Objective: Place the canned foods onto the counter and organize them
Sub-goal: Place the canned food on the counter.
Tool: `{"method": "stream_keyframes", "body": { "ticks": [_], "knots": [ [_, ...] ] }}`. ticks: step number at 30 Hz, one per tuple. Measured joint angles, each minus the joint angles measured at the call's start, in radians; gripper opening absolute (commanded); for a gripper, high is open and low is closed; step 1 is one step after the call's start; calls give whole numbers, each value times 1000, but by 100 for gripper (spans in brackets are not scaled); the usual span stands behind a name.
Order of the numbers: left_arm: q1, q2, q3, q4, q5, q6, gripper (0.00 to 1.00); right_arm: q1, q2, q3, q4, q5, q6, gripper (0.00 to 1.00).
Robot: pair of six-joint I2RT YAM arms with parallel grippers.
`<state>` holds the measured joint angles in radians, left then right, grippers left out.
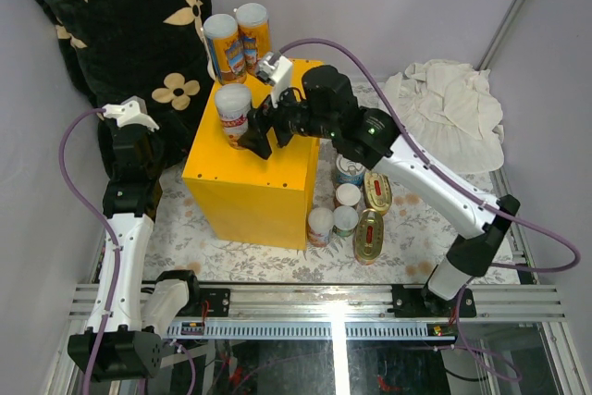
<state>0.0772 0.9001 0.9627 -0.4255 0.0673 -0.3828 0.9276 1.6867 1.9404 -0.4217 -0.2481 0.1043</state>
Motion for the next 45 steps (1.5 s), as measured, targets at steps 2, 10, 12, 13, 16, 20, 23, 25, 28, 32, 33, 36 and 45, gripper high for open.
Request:
{"method": "stream_keyframes", "body": {
  "ticks": [2,10,12,13,16,20,23,25,28,32,33,36,45],
  "knots": [
    [0,0,0,-2,0,0,100,0,-44,-75,47,1,4,76],
    [-2,0,0,-17,-15,0,100,0,-94,-154,176,22,17,67],
    [-3,0,0,-19,-22,0,100,0,-83,-145,187,24,19,65],
    [-4,0,0,-19,-23,0,100,0,-73,-137,191,27,19,64],
    [-4,0,0,-20,-27,0,100,-1,-34,-112,218,49,24,61],
    [-4,0,0,-21,-30,0,100,-8,3,-98,272,83,37,59],
    [-4,0,0,-21,-31,0,100,-18,16,-98,299,106,50,58],
    [-4,0,0,-21,-31,0,100,-26,25,-96,312,113,58,58],
    [-4,0,0,-21,-31,0,100,-41,50,-76,326,117,68,58],
    [-4,0,0,-21,-31,0,100,-55,90,-39,338,116,73,57],
    [-4,0,0,-21,-31,0,100,-58,99,-31,340,115,73,57],
    [-4,0,0,-21,-31,0,100,-65,131,3,346,108,78,57],
    [-4,0,0,-22,-31,0,100,-73,166,39,353,97,92,57]
  ]
}}
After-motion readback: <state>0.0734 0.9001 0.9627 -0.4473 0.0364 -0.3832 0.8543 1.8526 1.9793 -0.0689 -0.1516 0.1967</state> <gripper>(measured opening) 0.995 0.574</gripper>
